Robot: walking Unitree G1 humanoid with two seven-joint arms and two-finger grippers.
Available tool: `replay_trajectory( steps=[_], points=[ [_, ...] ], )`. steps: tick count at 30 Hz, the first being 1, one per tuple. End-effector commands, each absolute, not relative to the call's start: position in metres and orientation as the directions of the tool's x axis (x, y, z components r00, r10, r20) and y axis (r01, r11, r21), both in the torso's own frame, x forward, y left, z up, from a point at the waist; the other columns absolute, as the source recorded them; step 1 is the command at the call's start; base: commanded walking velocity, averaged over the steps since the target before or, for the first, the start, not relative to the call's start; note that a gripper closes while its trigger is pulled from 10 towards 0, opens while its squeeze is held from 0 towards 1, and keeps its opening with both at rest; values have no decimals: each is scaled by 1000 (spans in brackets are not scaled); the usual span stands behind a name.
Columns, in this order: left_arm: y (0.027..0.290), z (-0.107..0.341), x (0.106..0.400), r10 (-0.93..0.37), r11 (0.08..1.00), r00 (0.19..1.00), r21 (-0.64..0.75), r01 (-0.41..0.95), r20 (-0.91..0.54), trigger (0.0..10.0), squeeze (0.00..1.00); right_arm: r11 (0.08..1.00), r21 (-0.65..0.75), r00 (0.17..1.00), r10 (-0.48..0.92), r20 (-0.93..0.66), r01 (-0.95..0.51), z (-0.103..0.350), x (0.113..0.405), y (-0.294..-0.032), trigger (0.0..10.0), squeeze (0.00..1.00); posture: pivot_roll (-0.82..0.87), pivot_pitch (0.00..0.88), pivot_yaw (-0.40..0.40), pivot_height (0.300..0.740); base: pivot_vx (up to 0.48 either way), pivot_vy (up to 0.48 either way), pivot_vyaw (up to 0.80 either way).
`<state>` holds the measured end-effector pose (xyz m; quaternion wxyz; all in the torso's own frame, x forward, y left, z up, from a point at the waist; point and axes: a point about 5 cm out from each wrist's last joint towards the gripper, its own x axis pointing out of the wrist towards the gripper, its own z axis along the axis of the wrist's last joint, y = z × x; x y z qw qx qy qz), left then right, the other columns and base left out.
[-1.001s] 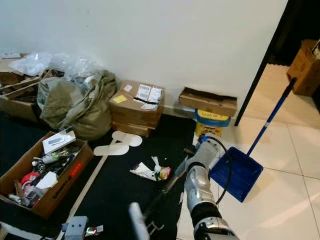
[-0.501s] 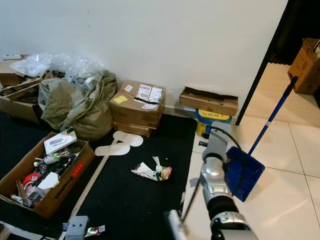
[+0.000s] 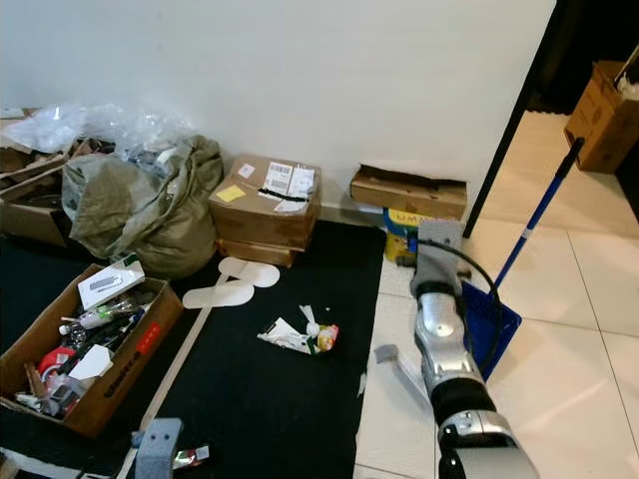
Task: Sweep floor
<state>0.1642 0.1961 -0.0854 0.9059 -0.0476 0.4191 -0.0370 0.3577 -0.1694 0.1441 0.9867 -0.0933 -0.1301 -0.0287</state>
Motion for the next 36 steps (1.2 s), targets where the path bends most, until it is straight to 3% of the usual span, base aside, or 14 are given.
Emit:
replay_trajectory(
  steps=[1,11,13,18,24,31,36],
  points=[
    [200,-88,157,-98,994,627,-108,22,-773,10000,0,984,-165,943,-2,334,60,159,359,-166,10000,0,-68,124,15,740,0,0,0],
    [200,-89,157,-69,995,624,-98,-12,-778,10000,0,993,-116,974,2,227,25,140,357,-170,10000,0,-76,122,8,740,0,0,0],
    [203,-90,155,-55,996,610,-82,-16,-790,10000,0,995,-82,989,-54,136,65,124,354,-180,10000,0,-75,113,1,740,0,0,0],
    [211,-91,150,-20,997,581,-60,-51,-814,10000,0,983,133,983,-142,115,127,131,357,-203,10000,0,-81,118,12,740,0,0,0],
    [217,-91,149,10,993,585,-59,-99,-811,10000,0,963,256,983,-128,133,90,141,361,-200,10000,0,-78,121,2,740,0,0,0],
    [219,-92,145,25,994,571,-39,-100,-821,10000,0,961,272,990,-76,119,41,134,360,-188,10000,0,-69,115,-2,740,0,0,0],
    [219,-93,144,32,995,563,-30,-100,-826,10000,0,946,313,990,45,133,-85,132,357,-167,10000,0,-69,118,1,740,0,0,0]
  ],
)
